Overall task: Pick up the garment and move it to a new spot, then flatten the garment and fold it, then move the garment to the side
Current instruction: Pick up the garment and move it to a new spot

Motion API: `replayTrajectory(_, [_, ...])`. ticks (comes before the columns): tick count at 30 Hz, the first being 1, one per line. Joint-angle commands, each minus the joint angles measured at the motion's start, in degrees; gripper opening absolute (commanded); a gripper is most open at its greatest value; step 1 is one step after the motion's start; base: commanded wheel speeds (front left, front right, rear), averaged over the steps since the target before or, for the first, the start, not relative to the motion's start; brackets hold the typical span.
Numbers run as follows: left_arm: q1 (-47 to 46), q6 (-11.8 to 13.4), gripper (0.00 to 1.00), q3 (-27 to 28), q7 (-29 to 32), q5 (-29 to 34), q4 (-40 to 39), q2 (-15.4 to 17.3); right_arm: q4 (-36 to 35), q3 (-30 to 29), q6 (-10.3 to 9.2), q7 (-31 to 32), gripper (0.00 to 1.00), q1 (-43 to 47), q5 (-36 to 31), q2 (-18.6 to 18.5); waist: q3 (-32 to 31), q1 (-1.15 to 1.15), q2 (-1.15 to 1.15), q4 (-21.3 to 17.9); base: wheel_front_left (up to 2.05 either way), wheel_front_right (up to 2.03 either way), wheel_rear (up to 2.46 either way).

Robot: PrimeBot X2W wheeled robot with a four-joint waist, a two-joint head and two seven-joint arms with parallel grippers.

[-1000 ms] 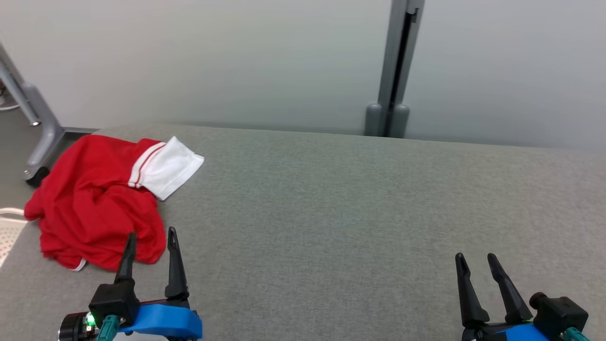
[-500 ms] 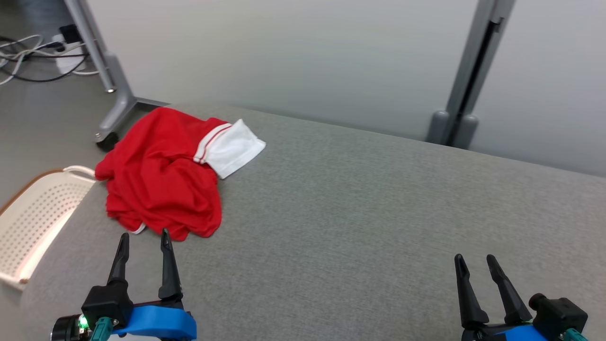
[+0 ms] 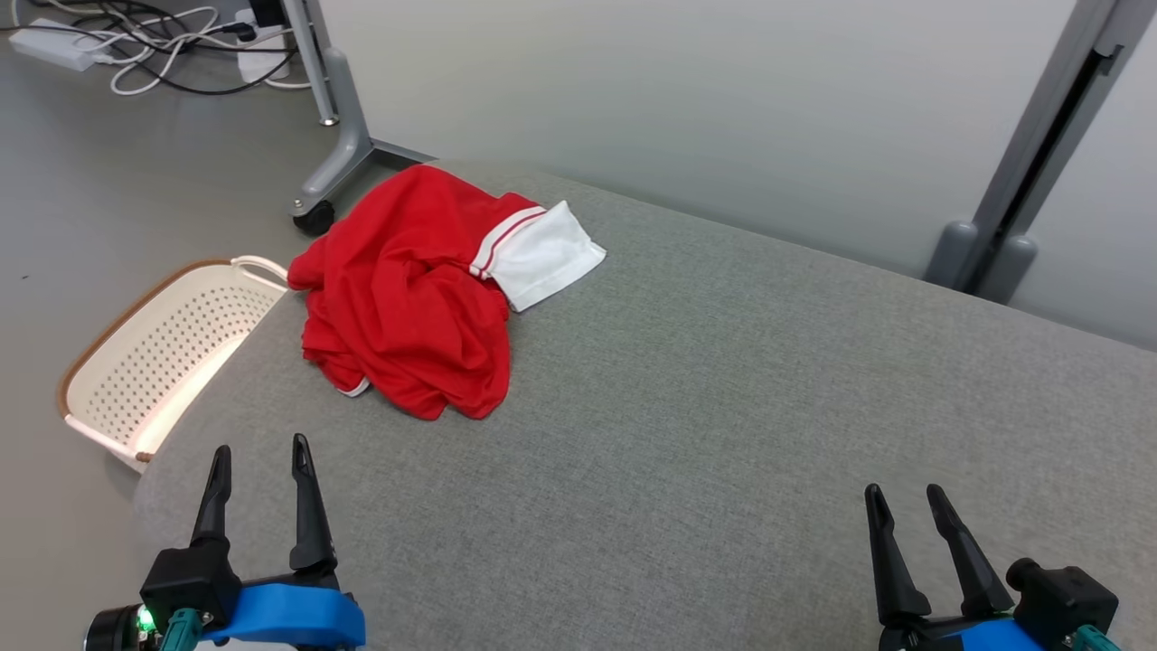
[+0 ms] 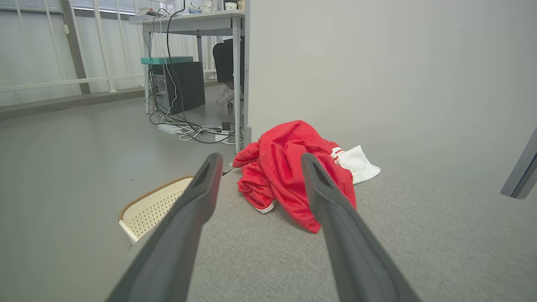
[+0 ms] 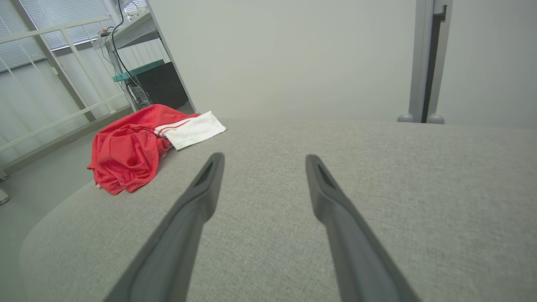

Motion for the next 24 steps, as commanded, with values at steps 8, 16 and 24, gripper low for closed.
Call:
replayTrajectory(8, [0.9,0.9,1.0,0.5,-0.3,-0.5,-0.7,0.7,0.3,0.8,0.13,-0.2,1.0,-0.3,0.1,-0.4,-0.1,0.0,0.0,0.9,0.0,0.0,0.0])
replayTrajectory(16, [-1.4,-0.7,1.0,1.0,0.1,-2.5,-0.5,1.5,0.1,1.1,0.13,0.0,1.0,-0.6,-0.7,-0.4,0.7,0.0,0.0,-0.6,0.0,0.0,0.0])
replayTrajectory(24, [-7.3,-2.7,1.0,3.9,0.5,-4.8,0.0,5.1,-2.7,0.3,0.13,1.9,1.0,-2.3,-3.4,-0.4,3.5,0.0,0.0,-4.1,0.0,0.0,0.0])
